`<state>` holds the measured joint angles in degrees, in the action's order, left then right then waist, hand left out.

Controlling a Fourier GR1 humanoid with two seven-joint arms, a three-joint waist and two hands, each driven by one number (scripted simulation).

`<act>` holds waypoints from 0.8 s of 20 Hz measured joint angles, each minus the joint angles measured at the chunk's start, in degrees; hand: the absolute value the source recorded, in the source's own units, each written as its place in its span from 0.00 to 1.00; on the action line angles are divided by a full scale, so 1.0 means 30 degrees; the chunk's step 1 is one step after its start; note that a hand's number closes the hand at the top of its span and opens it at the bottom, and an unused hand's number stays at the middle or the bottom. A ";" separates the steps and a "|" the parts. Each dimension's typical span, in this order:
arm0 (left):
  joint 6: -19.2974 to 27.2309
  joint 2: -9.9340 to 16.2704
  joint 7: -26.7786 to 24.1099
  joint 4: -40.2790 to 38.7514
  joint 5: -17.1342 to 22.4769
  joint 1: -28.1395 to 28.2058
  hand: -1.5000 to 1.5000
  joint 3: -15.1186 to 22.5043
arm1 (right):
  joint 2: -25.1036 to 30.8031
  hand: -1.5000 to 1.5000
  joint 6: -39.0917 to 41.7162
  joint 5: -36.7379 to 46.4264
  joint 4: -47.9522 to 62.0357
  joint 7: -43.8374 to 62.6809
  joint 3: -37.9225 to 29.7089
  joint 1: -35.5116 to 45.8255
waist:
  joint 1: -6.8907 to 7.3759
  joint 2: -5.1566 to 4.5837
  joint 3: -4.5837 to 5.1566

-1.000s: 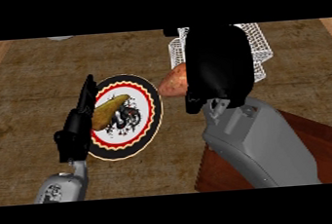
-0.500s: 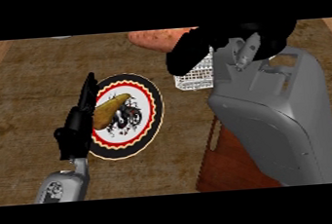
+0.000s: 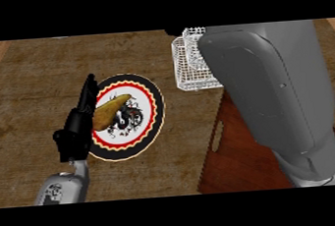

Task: Pick the sweet potato from the tray and place it in the tiered basket

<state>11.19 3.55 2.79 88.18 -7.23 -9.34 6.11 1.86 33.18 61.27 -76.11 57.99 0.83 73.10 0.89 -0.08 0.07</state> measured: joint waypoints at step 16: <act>-0.0150 -0.0097 -0.0056 0.0213 -0.0151 0.0132 0.50 -0.0133 | 0.2472 0.00 -0.4829 0.1149 0.5802 -0.2840 -0.2484 -0.0611 | -0.0015 -0.0048 -0.0022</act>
<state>10.74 3.26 2.63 88.82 -7.68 -8.94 5.71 9.28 18.70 64.72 -58.71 49.46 -6.62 71.26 0.85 -0.23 0.00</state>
